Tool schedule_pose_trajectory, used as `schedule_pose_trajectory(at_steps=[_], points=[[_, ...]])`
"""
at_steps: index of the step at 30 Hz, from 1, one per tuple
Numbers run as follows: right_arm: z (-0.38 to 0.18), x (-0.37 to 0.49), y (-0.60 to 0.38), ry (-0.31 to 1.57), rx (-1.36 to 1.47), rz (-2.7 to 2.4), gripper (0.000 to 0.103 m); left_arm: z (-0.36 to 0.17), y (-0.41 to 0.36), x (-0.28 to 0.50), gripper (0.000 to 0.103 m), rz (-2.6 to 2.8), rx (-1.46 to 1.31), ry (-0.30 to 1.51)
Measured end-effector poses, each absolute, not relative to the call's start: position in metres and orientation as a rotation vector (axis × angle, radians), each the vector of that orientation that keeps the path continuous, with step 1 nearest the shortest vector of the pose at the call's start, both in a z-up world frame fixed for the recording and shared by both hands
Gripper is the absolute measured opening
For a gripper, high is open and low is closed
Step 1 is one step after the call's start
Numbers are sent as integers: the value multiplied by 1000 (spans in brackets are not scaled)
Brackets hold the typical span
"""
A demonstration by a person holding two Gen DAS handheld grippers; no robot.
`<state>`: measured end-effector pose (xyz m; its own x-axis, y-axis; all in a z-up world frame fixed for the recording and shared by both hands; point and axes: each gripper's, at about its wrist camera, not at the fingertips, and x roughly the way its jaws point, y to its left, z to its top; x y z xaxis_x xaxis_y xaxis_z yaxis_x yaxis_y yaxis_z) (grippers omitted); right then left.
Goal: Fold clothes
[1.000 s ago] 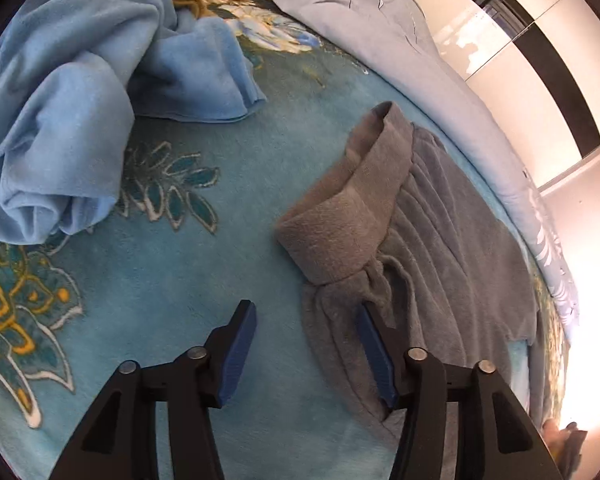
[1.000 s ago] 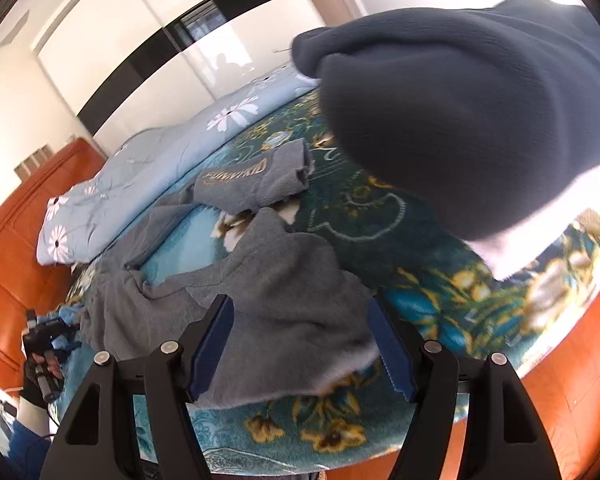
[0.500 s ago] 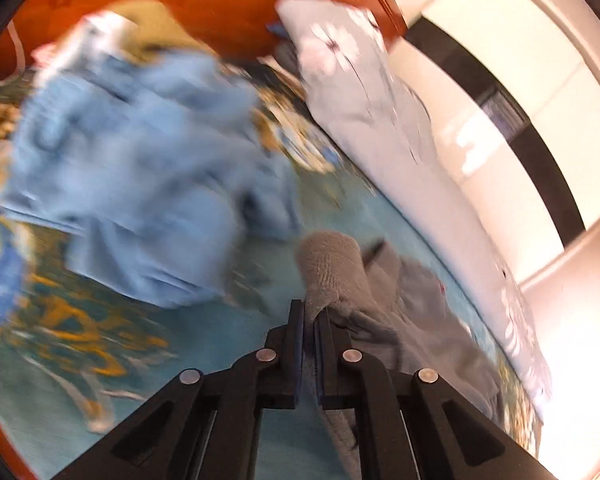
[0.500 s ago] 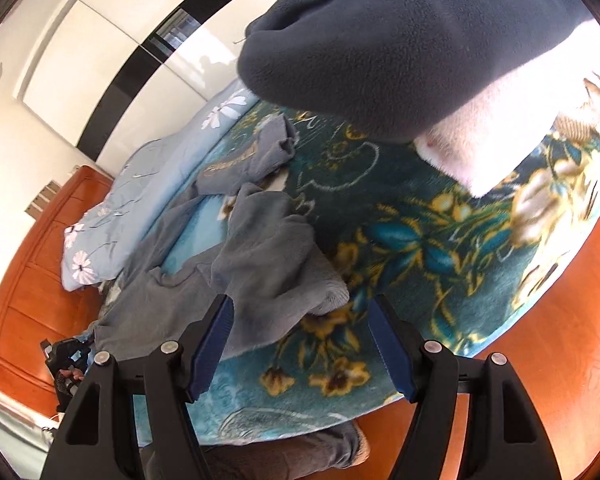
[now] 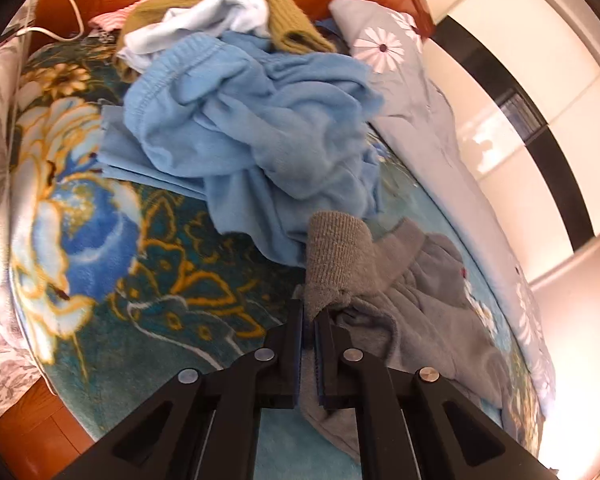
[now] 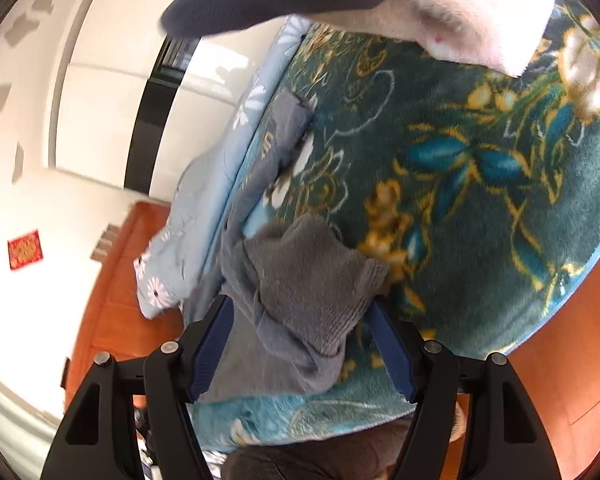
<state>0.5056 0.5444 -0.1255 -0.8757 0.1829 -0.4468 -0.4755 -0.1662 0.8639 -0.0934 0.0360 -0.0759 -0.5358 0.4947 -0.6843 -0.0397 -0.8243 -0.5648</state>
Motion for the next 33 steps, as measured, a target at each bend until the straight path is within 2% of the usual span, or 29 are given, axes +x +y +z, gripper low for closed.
schedule_pose_trajectory(at_steps=[1,2,3,5,8,12,15,20,24,26,28,29,30,33], points=[[-128,505,545,1693,-321,2062,70,-74,34,-83,8,2393,-1299,-712],[-130,504,546,1703,-309,2038,59,-73,32,-73,11,2385,-1297,-710],[-126,500,547,1685,-318,2038,32,-71,29,-69,14,2374,-1294,-714],[-116,490,550,1633,-350,2055,7,-68,17,-56,20,2363,-1280,-727],[-80,470,554,1487,-396,2155,5,-66,7,-50,27,2351,-1281,-740],[13,471,550,1041,-288,2269,5,-67,-6,-45,29,2335,-1273,-770],[30,486,554,888,-303,2206,5,-70,-14,-41,39,2333,-1268,-761],[-43,483,554,904,-626,2016,5,-82,-3,-45,47,2281,-1304,-769],[-93,507,576,1189,-571,1899,5,-94,13,-54,49,2267,-1369,-698],[-96,506,576,1199,-555,1898,5,-97,17,-57,49,2272,-1378,-686],[-93,501,578,1159,-572,1906,5,-98,18,-56,46,2288,-1365,-704],[-90,498,580,1135,-581,1911,5,-99,17,-56,32,2293,-1367,-716],[-88,498,582,1117,-582,1913,5,-98,17,-54,2,2306,-1369,-715],[-81,499,585,1075,-580,1914,5,-90,14,-44,4,2321,-1324,-722]])
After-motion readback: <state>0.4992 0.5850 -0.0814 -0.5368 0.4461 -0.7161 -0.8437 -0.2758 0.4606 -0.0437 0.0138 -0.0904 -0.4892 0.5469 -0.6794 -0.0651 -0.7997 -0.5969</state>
